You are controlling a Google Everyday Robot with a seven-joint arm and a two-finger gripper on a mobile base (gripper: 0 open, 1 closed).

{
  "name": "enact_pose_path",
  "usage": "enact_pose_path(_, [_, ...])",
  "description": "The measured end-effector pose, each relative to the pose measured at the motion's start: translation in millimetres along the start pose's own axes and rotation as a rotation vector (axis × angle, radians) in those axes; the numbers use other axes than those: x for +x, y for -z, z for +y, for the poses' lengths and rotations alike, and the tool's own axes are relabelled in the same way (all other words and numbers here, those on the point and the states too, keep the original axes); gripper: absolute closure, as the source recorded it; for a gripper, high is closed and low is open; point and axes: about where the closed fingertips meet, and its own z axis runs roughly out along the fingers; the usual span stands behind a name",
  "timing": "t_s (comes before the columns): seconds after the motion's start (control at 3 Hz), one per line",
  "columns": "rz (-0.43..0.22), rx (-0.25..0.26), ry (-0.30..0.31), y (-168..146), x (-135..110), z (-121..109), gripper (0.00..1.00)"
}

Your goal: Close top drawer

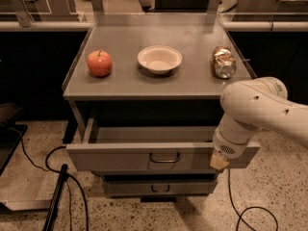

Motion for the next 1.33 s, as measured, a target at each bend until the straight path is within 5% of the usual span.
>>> enact_pose_path(1.0, [0.0,0.0,0.0,0.0,0.0,0.0,0.12])
enact_pose_path(1.33, [0.0,0.0,0.0,0.0,0.0,0.0,0.0])
